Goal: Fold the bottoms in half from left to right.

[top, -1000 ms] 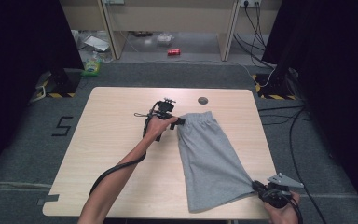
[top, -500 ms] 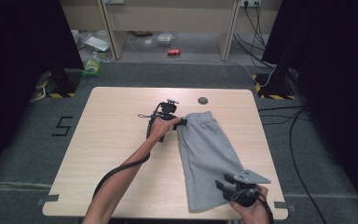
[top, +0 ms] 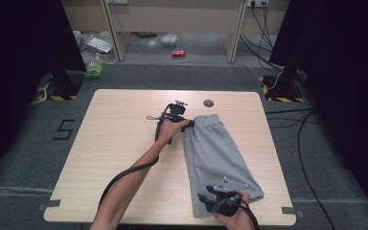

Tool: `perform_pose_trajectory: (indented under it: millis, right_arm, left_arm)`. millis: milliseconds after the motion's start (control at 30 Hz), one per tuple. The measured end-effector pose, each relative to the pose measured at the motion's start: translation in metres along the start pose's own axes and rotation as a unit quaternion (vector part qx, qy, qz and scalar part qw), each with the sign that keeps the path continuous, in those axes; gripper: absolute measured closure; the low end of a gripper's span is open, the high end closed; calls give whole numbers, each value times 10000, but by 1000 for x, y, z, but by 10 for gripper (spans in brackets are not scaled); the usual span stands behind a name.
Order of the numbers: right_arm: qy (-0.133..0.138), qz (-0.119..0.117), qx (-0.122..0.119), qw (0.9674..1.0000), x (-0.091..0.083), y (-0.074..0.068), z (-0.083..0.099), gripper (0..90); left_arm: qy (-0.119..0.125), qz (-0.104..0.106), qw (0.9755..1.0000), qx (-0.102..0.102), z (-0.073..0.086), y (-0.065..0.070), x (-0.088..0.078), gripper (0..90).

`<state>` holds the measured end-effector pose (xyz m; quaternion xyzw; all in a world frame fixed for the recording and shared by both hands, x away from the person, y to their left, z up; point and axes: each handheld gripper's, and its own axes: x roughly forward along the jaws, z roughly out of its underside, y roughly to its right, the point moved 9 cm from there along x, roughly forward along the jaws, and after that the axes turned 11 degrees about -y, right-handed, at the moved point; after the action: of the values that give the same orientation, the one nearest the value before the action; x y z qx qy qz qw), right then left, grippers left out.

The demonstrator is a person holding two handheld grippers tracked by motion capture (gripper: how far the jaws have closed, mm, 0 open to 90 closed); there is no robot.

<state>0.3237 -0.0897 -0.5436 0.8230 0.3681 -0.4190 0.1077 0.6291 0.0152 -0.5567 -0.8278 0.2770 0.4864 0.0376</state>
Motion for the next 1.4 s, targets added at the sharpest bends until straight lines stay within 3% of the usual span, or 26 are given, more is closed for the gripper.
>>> perform_pose_trajectory:
  millis: [100,333,467,633,733,967,1067,1267,1367,1400]
  right_arm:
    - [-82,-60,-66,9999,6,-8,2,526]
    - [-128,-36,-73,9999,8,-11,4,510]
    - [-173,-156,-114,9997,11,-23,7,504]
    - [-308,-217,-230,9990,21,-35,11,497]
    - [-440,-81,-301,9985,26,-35,15,483]
    - [-410,133,-328,9985,28,-32,18,464]
    - [-445,382,-527,9969,30,-34,19,435]
    - [-488,500,-355,9969,29,-27,19,396]
    - [-449,626,-456,9960,31,-29,18,435]
    - [-430,623,-498,9959,31,-29,17,539]
  left_arm:
    - [-9,52,10000,-45,2,-2,-3,380]
    - [-8,83,10000,-50,2,-2,-10,359]
    - [-38,176,9998,-14,3,1,-4,487]
    - [-28,76,9999,86,0,6,2,595]
    - [-31,-35,9998,215,-3,8,3,640]
    - [-12,-27,9998,201,-4,7,4,666]
    - [-18,-64,9997,226,-4,8,4,667]
    - [-37,-74,9997,250,-3,8,4,666]
    - [-39,-98,9996,256,-3,8,4,666]
    - [-34,-101,9996,253,-4,8,4,666]
